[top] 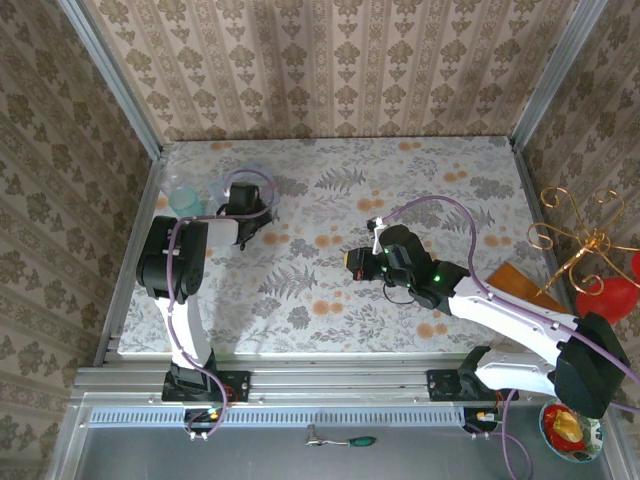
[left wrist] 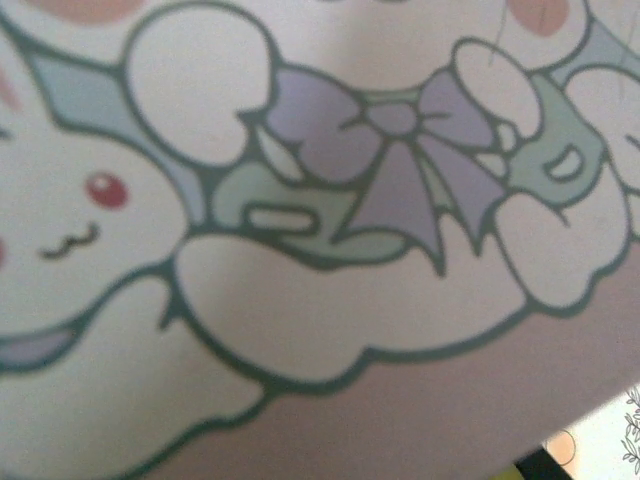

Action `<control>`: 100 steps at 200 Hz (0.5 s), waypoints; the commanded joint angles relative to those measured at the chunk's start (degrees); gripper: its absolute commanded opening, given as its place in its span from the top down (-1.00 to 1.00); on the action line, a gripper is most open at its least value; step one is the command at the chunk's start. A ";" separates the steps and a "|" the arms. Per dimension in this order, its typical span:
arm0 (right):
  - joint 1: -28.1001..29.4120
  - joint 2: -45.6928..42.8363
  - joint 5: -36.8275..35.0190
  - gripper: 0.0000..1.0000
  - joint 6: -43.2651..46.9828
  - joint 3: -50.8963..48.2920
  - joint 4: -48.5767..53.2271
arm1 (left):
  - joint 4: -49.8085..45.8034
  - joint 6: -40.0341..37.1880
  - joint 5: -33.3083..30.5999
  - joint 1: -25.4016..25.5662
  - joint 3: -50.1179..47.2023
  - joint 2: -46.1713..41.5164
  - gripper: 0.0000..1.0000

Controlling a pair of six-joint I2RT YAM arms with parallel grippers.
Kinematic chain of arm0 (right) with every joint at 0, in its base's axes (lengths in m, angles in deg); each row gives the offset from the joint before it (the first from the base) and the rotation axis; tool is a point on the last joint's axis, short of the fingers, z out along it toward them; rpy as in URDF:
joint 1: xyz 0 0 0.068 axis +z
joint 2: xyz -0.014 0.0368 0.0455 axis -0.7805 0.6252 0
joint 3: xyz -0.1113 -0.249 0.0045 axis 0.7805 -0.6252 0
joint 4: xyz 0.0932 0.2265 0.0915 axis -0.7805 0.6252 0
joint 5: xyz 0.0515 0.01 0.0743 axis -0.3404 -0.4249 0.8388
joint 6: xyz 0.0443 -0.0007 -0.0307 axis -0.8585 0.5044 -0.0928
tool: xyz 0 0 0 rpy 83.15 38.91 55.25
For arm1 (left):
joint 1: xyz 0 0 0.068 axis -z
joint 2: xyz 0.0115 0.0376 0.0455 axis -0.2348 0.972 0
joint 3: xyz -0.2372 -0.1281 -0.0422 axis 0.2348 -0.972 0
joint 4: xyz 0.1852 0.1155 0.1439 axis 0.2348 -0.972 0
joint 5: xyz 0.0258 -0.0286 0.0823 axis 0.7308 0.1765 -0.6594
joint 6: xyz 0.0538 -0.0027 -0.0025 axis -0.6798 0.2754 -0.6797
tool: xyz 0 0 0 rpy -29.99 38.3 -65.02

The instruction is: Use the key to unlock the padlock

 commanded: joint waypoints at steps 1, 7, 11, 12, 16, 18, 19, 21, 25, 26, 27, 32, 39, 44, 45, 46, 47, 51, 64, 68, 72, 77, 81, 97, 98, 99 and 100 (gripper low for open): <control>-0.01 0.17 -0.46 1.00 -0.75 -0.95 -1.32 | -2.97 -1.14 2.12 1.15 -0.64 -0.88 0.83; -0.01 0.31 -0.49 1.00 -0.86 -1.13 -1.43 | -2.76 -0.94 2.67 1.34 -1.09 -1.42 0.85; -0.03 0.39 -0.52 1.00 -1.04 -1.23 -1.42 | -2.66 -0.79 3.11 1.43 -1.45 -1.80 0.86; -0.03 0.40 -0.58 1.00 -1.10 -1.23 -1.49 | -2.64 -0.76 3.27 1.44 -1.51 -1.92 0.86; 0.03 0.42 -0.63 1.00 -1.27 -1.34 -1.49 | -2.50 -0.54 3.85 1.51 -1.87 -2.36 0.87; 0.01 0.48 -0.65 1.00 -1.36 -1.39 -1.52 | -2.46 -0.49 4.15 1.60 -2.04 -2.60 0.88; 0.04 0.49 -0.65 1.00 -1.39 -1.45 -1.58 | -2.45 -0.44 4.32 1.66 -2.15 -2.71 0.88; -0.03 0.49 -0.65 1.00 -1.55 -1.53 -1.63 | -2.38 -0.29 4.51 1.75 -2.33 -2.95 0.88; -0.10 0.62 -0.65 1.00 -1.85 -1.65 -1.70 | -2.32 -0.02 5.17 1.94 -2.69 -3.47 0.89; -0.11 0.64 -0.65 1.00 -1.90 -1.71 -1.76 | -2.29 0.06 5.31 1.96 -2.79 -3.59 0.90; -0.11 0.66 -0.61 1.00 -1.97 -1.73 -1.75 | -2.24 0.14 5.47 1.97 -2.88 -3.73 0.90; -0.16 0.69 -0.40 1.00 -2.48 -1.95 -1.98 | -2.06 0.58 6.46 2.09 -3.39 -4.37 0.91; -0.48 0.92 0.18 1.00 -3.30 -2.29 -2.52 | -1.57 1.40 7.99 2.29 -4.24 -5.31 0.92; -0.71 0.97 0.66 1.00 -4.00 -2.71 -2.97 | -1.00 1.98 9.41 2.40 -4.92 -5.93 0.93; -0.81 1.00 0.75 1.00 -4.16 -2.81 -3.14 | -0.89 2.07 9.68 2.41 -5.00 -6.09 0.94; -0.90 0.97 0.88 1.00 -4.28 -2.86 -3.32 | -0.83 2.21 9.94 2.46 -5.17 -6.21 0.94; -0.90 0.99 0.99 1.00 -4.43 -2.88 -3.45 | -0.72 2.32 10.07 2.49 -5.30 -6.32 0.94; -1.18 1.08 1.46 1.00 -5.05 -3.34 -4.09 | -0.45 2.73 11.18 2.64 -5.78 -6.87 0.94; -2.31 1.44 3.03 1.00 -7.35 -4.70 -6.17 | -0.06 4.01 14.18 3.36 -7.21 -8.81 0.96; -2.75 1.53 3.55 1.00 -8.04 -5.12 -6.77 | 0.00 4.31 15.06 3.66 -7.61 -9.42 0.96; -3.23 1.74 4.07 1.00 -8.62 -5.52 -7.44 | -0.04 4.63 15.74 3.93 -8.05 -10.13 0.97; -3.83 1.89 4.77 1.00 -9.56 -6.04 -8.26 | 0.01 5.06 16.62 4.28 -8.63 -11.00 0.97; -4.16 2.13 5.32 1.00 -10.20 -6.48 -8.90 | 0.07 5.49 17.32 4.54 -9.10 -11.70 0.98; -5.20 3.18 7.13 1.00 -12.19 -7.82 -11.77 | 0.82 7.55 20.00 5.67 -11.12 -14.26 1.00; -5.20 3.24 7.19 1.00 -12.21 -7.91 -11.94 | 0.86 7.67 20.16 5.72 -11.22 -14.43 1.00; -5.25 3.24 7.31 1.00 -12.31 -7.96 -12.06 | 0.92 7.82 20.32 5.78 -11.36 -14.56 1.00; -5.28 3.40 7.31 1.00 -12.36 -8.02 -12.26 | 0.95 7.98 20.49 5.86 -11.47 -14.71 1.00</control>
